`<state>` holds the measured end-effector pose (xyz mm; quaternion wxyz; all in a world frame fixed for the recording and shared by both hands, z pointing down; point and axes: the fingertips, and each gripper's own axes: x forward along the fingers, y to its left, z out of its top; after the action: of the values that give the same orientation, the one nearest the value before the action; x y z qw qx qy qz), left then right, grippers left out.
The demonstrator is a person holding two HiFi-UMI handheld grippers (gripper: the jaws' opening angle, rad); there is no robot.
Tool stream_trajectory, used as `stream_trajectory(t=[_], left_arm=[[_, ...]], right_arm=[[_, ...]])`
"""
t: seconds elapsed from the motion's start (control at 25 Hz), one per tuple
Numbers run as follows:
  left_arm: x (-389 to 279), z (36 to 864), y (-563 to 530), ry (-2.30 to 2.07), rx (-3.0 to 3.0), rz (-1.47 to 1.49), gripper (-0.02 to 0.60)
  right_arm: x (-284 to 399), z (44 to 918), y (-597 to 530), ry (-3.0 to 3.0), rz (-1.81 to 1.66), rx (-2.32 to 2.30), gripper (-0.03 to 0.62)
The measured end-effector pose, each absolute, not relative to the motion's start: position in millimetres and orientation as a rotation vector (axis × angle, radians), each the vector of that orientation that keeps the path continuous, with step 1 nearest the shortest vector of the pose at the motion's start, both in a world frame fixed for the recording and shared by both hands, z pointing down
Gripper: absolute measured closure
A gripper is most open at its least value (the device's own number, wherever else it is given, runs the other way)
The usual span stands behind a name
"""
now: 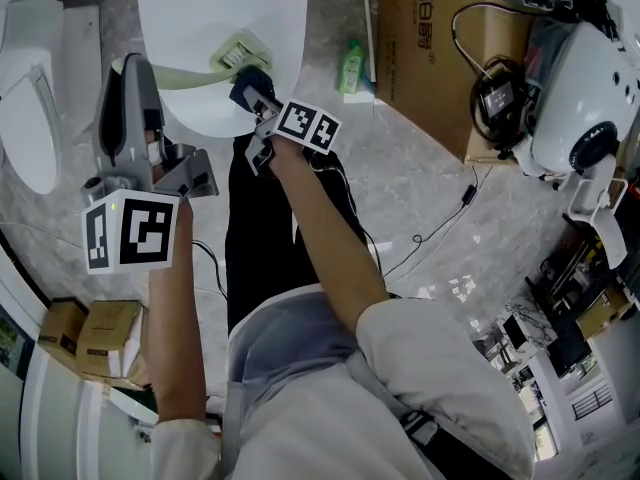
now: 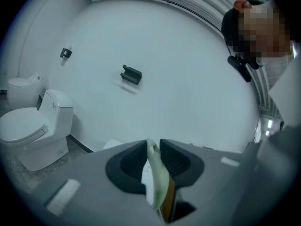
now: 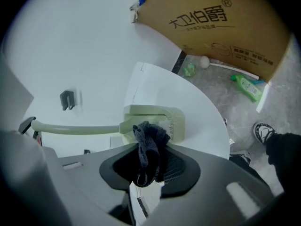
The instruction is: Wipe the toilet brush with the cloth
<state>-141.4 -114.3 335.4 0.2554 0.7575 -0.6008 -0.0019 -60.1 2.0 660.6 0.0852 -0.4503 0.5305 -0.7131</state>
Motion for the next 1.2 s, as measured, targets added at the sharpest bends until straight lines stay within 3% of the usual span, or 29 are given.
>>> stream_trajectory(t=[0.44,1.2], left_arm=[[-141.3,334.9,-117.6,-1.560,2.093,0.008,0.581],[-143.4,332.9,-118.1,-1.546,2.107,-0.014,0.581]], right_arm=[[-42.6,652.1,-17.1,1.462,-2.109,-1.551,0.494],[-49.5,607.7,-27.3,1.574,-2.072,-1.499,0.493]])
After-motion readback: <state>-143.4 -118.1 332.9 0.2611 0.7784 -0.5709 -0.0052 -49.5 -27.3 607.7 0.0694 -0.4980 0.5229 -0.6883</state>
